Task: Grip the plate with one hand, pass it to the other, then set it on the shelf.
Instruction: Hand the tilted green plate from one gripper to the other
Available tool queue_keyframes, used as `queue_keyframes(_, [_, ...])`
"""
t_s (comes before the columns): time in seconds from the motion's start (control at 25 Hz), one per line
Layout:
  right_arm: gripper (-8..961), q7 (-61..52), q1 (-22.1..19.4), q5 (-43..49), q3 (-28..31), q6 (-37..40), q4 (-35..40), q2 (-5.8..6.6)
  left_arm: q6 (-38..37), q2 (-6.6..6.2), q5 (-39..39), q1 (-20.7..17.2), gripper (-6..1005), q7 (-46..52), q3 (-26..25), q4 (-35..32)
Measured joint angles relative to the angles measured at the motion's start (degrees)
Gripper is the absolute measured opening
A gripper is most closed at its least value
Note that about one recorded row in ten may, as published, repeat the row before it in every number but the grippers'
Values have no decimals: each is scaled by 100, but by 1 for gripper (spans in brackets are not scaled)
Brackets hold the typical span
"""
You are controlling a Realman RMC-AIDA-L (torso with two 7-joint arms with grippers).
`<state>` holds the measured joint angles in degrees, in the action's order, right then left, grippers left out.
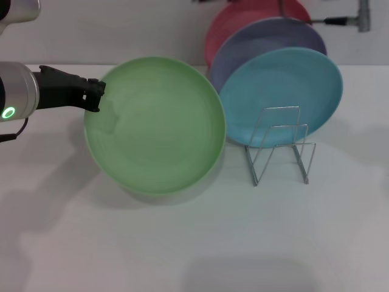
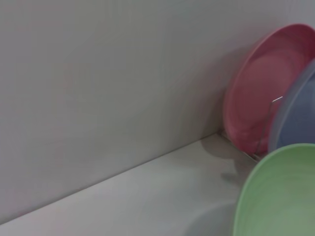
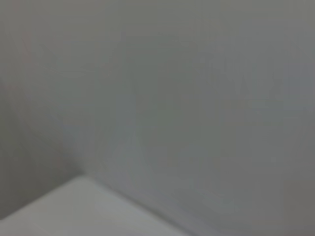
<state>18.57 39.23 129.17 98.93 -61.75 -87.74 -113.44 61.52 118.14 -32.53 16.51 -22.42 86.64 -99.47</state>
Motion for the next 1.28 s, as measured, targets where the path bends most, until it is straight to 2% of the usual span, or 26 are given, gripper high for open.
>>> queue_keyframes(0.36, [768, 64, 447, 129, -408, -422, 847, -47, -26, 2, -33, -27, 39, -84, 1, -2])
queue_keyframes(0.72, [768, 218, 625, 653, -444, -352, 1238, -322, -21, 7, -51, -42, 40, -92, 19, -2])
queue_keyframes(1.0, [769, 403, 729, 639, -453, -242, 1541, -393, -21, 7, -61, -36, 41, -96, 28, -5])
queue_keyframes(1.28, [769, 534, 818, 652, -466, -109, 1812, -404, -18, 7, -61, -12, 42, -96, 34, -10])
